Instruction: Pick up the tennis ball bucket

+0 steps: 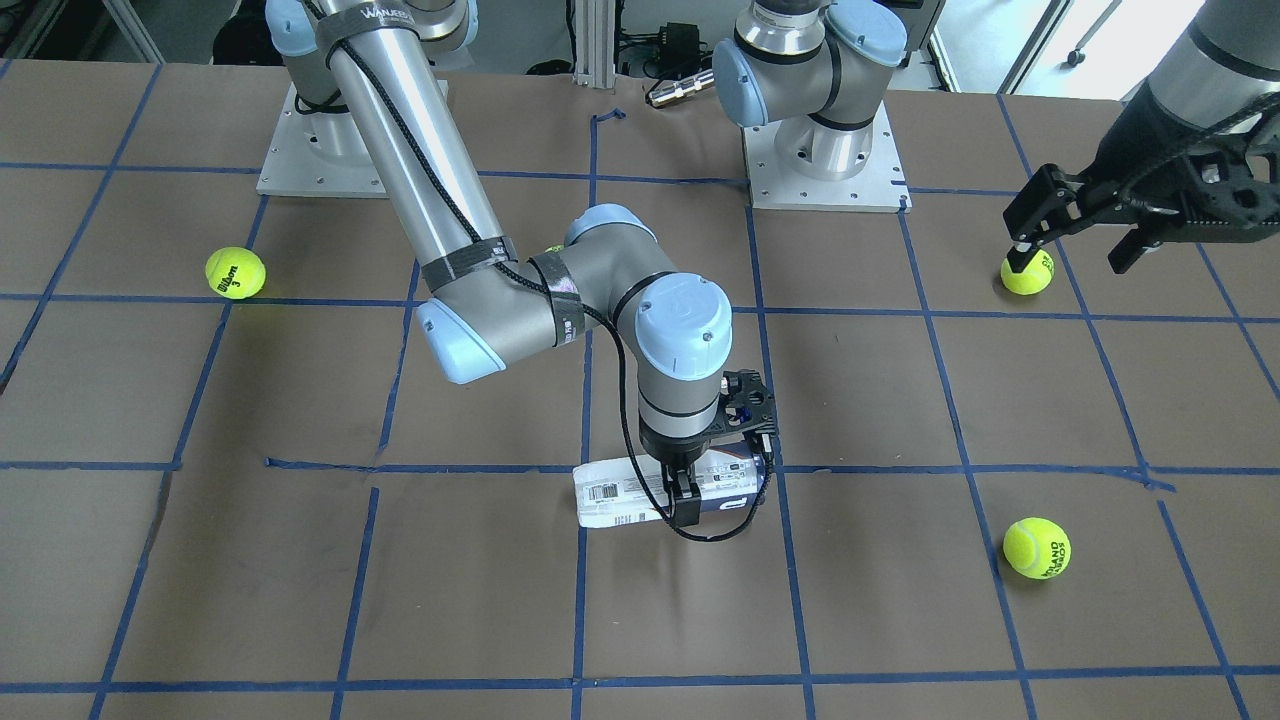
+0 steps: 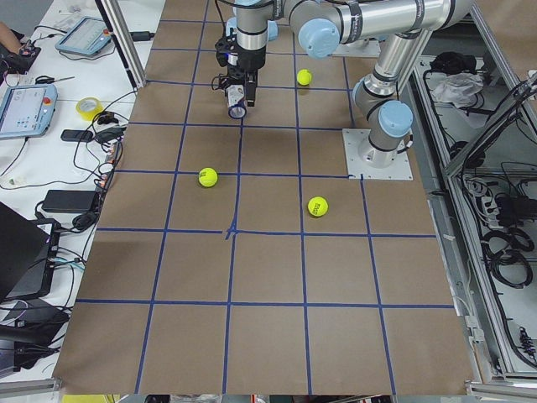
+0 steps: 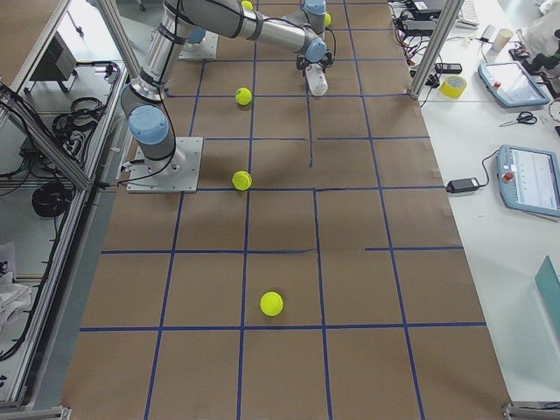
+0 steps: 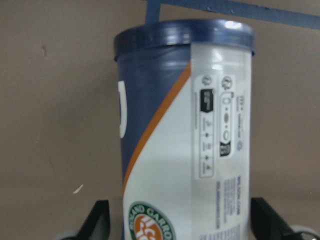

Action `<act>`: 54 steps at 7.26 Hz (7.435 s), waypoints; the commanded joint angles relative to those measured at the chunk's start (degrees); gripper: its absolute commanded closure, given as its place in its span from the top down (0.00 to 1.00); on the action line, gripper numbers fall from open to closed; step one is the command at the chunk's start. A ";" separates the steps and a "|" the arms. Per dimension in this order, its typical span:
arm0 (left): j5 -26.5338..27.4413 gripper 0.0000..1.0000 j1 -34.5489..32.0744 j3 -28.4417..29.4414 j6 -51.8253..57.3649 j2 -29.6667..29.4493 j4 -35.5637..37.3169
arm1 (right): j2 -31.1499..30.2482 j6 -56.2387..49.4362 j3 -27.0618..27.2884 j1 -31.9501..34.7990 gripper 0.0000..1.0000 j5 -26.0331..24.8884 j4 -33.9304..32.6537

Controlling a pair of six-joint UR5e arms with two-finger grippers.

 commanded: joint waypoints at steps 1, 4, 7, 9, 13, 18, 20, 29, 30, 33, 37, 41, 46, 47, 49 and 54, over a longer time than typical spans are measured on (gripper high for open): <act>-0.08 1.00 -0.02 -0.21 0.08 -0.01 0.00 | -4.37 1.59 -0.74 -1.59 1.00 0.42 4.60; -4.97 1.00 0.16 -0.39 0.16 -0.79 -0.18 | -13.49 2.31 -1.53 -13.94 1.00 11.11 13.97; -16.37 1.00 0.25 -5.37 -0.10 -3.33 4.01 | -24.94 6.78 -1.45 -19.50 1.00 5.44 26.83; -32.45 1.00 0.25 -13.10 -0.97 -7.19 14.71 | -28.20 6.97 -1.01 -24.08 1.00 5.52 28.70; -43.06 1.00 0.07 -15.86 -0.36 -15.37 18.72 | -30.59 15.20 0.04 -28.14 1.00 5.17 30.81; -52.46 0.98 -0.81 -16.12 -0.36 -25.22 19.95 | -36.90 44.87 3.20 -27.79 1.00 0.88 35.03; -53.16 0.98 -2.82 -16.12 -0.89 -28.03 22.56 | -39.19 59.57 4.09 -27.44 1.00 -1.14 36.43; -53.79 0.50 -5.64 -17.80 -2.12 -29.54 22.94 | -39.20 80.02 6.55 -24.53 1.00 -2.32 36.18; -53.70 0.09 -5.64 -17.27 -3.60 -29.54 22.94 | -39.20 79.40 6.55 -24.54 1.00 -2.39 35.92; -52.13 0.00 -5.64 -11.32 -16.07 -28.14 22.77 | -39.29 79.21 4.89 -24.80 1.00 -2.57 33.80; -37.23 0.00 -11.68 0.54 -32.85 -25.50 21.98 | -39.29 79.04 5.58 -24.62 1.00 -3.00 33.72; -15.51 0.00 -20.39 9.61 -36.84 -25.93 19.26 | -39.29 79.04 5.76 -24.62 1.00 -3.27 33.63; -10.28 0.08 -25.07 11.65 -36.40 -27.86 18.02 | -39.20 79.13 5.76 -24.62 1.00 -2.74 33.80; -10.28 0.11 -25.15 11.65 -36.49 -27.95 17.32 | -39.20 79.13 5.76 -24.62 1.00 -2.74 33.80; -9.84 0.66 -25.68 11.65 -37.53 -27.69 16.08 | -39.29 79.13 5.76 -24.62 1.00 -2.65 33.89; -10.01 0.98 -26.12 13.05 -38.53 -27.07 16.17 | -39.38 79.13 5.85 -24.54 1.00 -2.83 33.89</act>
